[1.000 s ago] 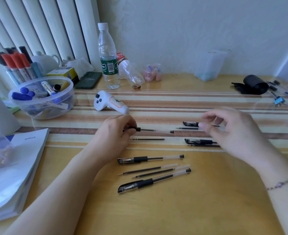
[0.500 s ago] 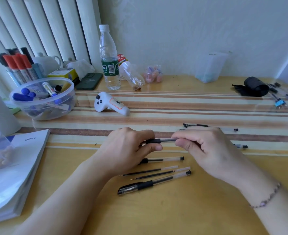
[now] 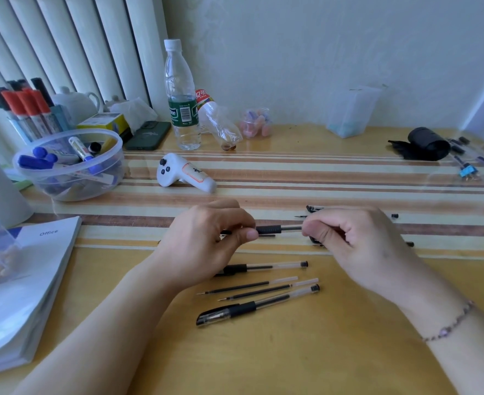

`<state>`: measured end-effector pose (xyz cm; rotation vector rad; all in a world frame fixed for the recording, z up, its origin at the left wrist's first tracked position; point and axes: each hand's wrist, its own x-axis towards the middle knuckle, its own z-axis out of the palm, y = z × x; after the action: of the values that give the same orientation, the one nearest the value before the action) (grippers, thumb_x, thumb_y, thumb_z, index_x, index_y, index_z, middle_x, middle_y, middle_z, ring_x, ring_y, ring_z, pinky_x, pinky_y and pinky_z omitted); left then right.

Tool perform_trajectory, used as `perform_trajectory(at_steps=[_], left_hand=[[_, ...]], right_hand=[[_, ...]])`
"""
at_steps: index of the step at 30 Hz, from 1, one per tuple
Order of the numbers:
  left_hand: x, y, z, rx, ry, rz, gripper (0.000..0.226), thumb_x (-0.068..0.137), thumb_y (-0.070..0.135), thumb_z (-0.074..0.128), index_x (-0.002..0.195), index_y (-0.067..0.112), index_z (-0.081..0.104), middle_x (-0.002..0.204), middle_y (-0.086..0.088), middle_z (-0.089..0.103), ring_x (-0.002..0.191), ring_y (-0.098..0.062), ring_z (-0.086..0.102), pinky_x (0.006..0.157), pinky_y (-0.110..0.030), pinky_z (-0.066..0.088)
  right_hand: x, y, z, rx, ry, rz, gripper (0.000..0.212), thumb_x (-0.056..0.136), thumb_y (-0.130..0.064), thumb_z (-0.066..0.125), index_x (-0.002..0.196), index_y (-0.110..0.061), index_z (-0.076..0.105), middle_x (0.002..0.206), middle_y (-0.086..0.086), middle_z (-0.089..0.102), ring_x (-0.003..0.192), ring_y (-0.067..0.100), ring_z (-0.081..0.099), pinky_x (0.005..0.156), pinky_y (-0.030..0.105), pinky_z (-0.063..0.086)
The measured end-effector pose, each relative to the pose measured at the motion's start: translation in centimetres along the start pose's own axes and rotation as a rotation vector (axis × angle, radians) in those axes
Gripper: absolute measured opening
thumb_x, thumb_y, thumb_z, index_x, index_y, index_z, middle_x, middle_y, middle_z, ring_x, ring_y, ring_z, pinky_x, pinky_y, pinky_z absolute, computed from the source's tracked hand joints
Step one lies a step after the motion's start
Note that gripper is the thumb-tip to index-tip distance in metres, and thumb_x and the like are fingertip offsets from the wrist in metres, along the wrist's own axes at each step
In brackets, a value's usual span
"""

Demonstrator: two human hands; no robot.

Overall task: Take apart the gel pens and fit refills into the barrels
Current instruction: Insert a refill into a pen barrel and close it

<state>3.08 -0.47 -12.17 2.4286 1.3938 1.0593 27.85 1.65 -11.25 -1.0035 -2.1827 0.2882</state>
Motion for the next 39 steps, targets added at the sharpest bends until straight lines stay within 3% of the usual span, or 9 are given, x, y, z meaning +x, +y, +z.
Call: perform_trajectory(at_steps=[5,10,13,16,21,24,29,33,39], left_hand=[[0.0,0.2,0.1,-0.031,0.023,-0.013,0.020,0.090,0.027,0.060,0.084,0.014,0.074,0.071,0.011,0.058,0.066,-0.010,0.053,0.057,-0.034,0.045],[0.0,0.2,-0.1,-0.067,0.015,-0.004,0.035,0.096,0.026,0.050,0.068,0.008,0.061,0.063,0.005,0.054,0.062,-0.014,0.051,0.056,-0.035,0.043],[0.0,0.1,-0.1,-0.043,0.036,0.001,0.037,0.098,0.028,0.046,0.067,0.009,0.055,0.061,0.005,0.050,0.061,-0.016,0.049,0.055,-0.039,0.042],[0.1,0.1,0.0,-0.025,0.059,-0.005,0.034,0.097,0.030,0.049,0.069,0.013,0.060,0.064,0.009,0.053,0.063,-0.015,0.052,0.054,-0.039,0.044],[0.0,0.0,0.0,-0.049,0.045,-0.022,0.036,0.097,0.033,0.048,0.071,0.014,0.064,0.066,0.006,0.057,0.065,-0.013,0.054,0.057,-0.039,0.044],[-0.1,0.0,0.1,-0.060,0.040,-0.027,0.036,0.098,0.035,0.048,0.073,0.015,0.064,0.066,0.008,0.057,0.065,-0.011,0.054,0.056,-0.038,0.045],[0.0,0.3,0.2,-0.101,0.033,-0.035,0.035,0.098,0.036,0.048,0.074,0.015,0.065,0.070,0.007,0.060,0.068,-0.012,0.057,0.059,-0.038,0.046],[0.0,0.4,0.1,-0.128,0.040,-0.054,0.032,0.097,0.033,0.050,0.075,0.016,0.066,0.070,0.009,0.060,0.069,-0.013,0.059,0.060,-0.038,0.047],[0.1,0.5,-0.1,-0.169,0.072,-0.124,0.020,0.094,0.018,0.059,0.074,0.017,0.063,0.057,0.018,0.053,0.047,-0.003,0.043,0.048,-0.007,0.027]], right_hand=[[0.0,-0.2,0.3,0.025,0.151,-0.112,0.024,0.088,-0.033,0.063,0.089,-0.015,0.079,0.067,0.002,0.072,0.060,0.024,0.067,0.052,0.038,0.054],[0.0,-0.7,0.8,0.035,0.294,-0.164,0.012,0.080,-0.017,0.074,0.087,-0.008,0.078,0.080,-0.001,0.073,0.072,0.009,0.069,0.063,0.026,0.057],[0.0,-0.8,0.6,0.077,0.213,-0.097,0.024,0.085,-0.033,0.069,0.092,-0.011,0.076,0.079,-0.002,0.073,0.072,0.011,0.070,0.061,0.031,0.057],[-0.2,-0.7,0.5,-0.061,0.016,0.024,0.056,0.094,-0.059,0.040,0.092,-0.016,0.075,0.069,0.001,0.072,0.063,0.017,0.068,0.055,0.038,0.055],[-0.1,-0.7,0.4,-0.095,0.063,0.037,0.027,0.081,-0.057,0.057,0.087,-0.031,0.061,0.074,-0.023,0.060,0.064,-0.005,0.055,0.053,0.025,0.044],[-0.3,-0.7,0.5,-0.085,-0.026,0.060,0.033,0.083,-0.065,0.050,0.099,-0.037,0.055,0.081,-0.023,0.058,0.072,-0.010,0.056,0.055,0.024,0.046],[-0.2,-1.2,0.8,-0.074,-0.036,-0.012,0.030,0.094,-0.047,0.046,0.093,-0.030,0.071,0.077,-0.020,0.067,0.064,0.002,0.061,0.053,0.034,0.053],[-0.2,-1.1,0.8,-0.080,0.029,0.005,0.019,0.080,-0.050,0.060,0.085,-0.032,0.057,0.065,-0.022,0.056,0.046,0.012,0.049,0.044,0.019,0.040],[-0.1,-0.6,0.4,-0.126,-0.007,0.016,0.015,0.081,-0.035,0.068,0.091,-0.034,0.058,0.074,-0.029,0.058,0.067,-0.014,0.055,0.055,0.006,0.032]])
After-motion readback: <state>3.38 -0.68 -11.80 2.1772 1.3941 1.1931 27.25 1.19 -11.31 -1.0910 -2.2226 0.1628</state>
